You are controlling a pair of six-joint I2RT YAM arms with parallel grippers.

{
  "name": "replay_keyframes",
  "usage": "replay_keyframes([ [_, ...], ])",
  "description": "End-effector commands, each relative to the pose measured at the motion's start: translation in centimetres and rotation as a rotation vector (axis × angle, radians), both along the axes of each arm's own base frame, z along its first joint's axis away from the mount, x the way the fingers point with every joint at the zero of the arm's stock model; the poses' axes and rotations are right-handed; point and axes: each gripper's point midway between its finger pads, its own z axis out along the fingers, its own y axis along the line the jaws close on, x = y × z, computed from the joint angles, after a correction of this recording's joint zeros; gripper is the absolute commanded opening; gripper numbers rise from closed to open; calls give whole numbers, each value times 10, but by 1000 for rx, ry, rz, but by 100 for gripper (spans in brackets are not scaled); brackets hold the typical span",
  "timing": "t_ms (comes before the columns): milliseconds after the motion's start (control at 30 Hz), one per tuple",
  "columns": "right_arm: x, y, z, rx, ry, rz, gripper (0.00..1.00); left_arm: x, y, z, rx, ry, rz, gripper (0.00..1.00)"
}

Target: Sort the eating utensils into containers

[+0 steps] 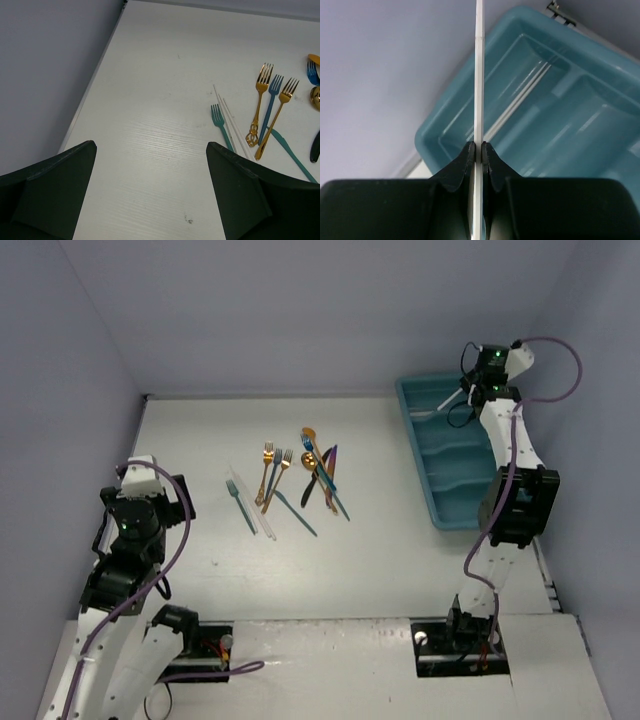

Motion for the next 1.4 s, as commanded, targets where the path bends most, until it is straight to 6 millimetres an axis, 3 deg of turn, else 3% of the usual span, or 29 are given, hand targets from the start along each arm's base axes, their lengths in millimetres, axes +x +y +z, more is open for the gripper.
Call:
replay_keyframes([
  [0, 43, -11, 3, 184, -128, -69, 0, 7, -1, 6, -2, -20, 7, 90],
  [233, 82, -19, -20, 307, -190, -117, 0, 9, 0, 3, 4, -5, 12, 90],
  [367, 97, -18, -38, 352, -210, -131, 0, 10, -1, 1, 6, 3, 8, 90],
  [467, 105, -21, -40, 365, -238, -144, 1, 10, -2, 1, 3, 3, 5, 90],
  [567, 110, -23, -45, 367, -243, -147, 13, 10, -2, 1, 3, 2, 3, 90],
  [633, 111, -22, -46, 370, -246, -145, 27, 9, -1, 2, 2, 1, 6, 90],
  [833, 108, -10, -27, 358, -256, -66, 38, 9, -2, 2, 0, -3, 4, 90],
  [933, 96, 1, 0, 287, -260, 9, 39, 8, -2, 3, -2, -9, 3, 90],
  [1033, 72, 17, 31, 178, -248, 121, 41, 8, -3, 5, -8, -15, 0, 90],
  [1133, 43, 36, 48, 83, -224, 217, 43, 7, -3, 7, -9, -23, -4, 90],
  [1233, 4, 74, 81, -13, -236, 352, 43, 6, -3, 9, -14, -33, -6, 90],
  [1300, -13, 103, 66, -65, -190, 450, 43, 6, -3, 9, -15, -36, -7, 90],
  [1367, -47, 137, 77, -137, -192, 559, 43, 5, -3, 11, -16, -42, -6, 90],
])
